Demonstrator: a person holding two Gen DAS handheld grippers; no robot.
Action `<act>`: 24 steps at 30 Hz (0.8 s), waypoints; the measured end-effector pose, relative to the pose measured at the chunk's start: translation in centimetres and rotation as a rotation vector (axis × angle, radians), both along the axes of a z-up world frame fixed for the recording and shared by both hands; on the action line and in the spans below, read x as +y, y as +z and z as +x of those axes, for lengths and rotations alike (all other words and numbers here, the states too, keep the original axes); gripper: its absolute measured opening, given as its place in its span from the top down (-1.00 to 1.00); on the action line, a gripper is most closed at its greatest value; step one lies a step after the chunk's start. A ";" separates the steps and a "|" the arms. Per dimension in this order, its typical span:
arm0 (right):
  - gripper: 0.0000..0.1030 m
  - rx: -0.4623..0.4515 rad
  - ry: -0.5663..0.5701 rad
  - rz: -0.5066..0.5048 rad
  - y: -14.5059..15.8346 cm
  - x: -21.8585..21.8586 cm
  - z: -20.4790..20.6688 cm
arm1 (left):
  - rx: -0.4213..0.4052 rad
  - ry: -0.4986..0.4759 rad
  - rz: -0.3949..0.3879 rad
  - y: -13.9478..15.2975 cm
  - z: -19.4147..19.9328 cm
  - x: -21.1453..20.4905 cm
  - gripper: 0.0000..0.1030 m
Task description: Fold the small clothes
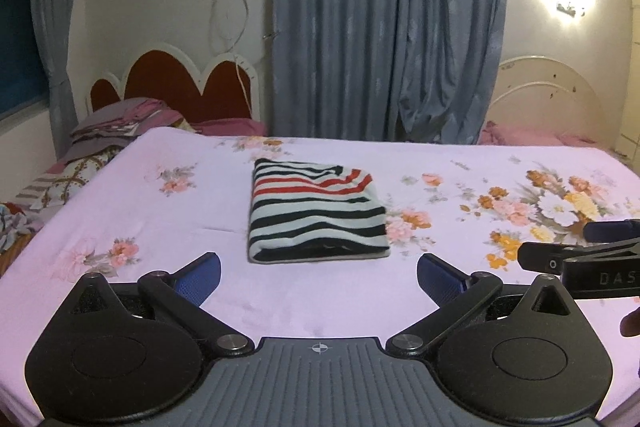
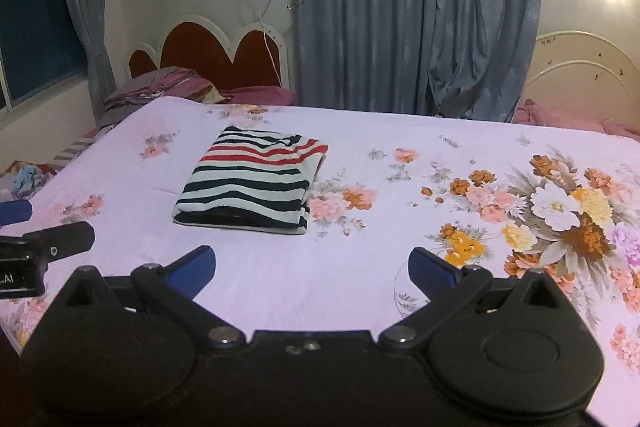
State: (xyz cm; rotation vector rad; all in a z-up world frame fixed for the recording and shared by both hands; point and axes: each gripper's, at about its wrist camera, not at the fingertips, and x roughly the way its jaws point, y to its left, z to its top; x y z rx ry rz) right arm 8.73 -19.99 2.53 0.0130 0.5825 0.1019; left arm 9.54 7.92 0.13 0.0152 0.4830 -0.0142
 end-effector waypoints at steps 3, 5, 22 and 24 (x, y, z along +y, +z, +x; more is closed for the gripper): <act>-0.98 -0.005 -0.009 -0.001 0.4 -0.3 -0.3 | -0.015 -0.003 -0.006 0.5 -0.6 -0.3 -1.00; -0.98 -0.014 -0.011 -0.004 0.7 -0.4 -0.7 | -0.025 0.001 -0.022 0.9 -1.0 -0.4 -1.00; -0.98 -0.043 0.017 -0.005 1.8 0.3 -0.9 | -0.052 0.037 -0.009 1.7 -1.3 -0.3 -1.00; -0.98 -0.044 0.016 -0.006 1.8 0.3 -0.9 | -0.054 0.038 -0.008 1.6 -1.3 -0.3 -1.00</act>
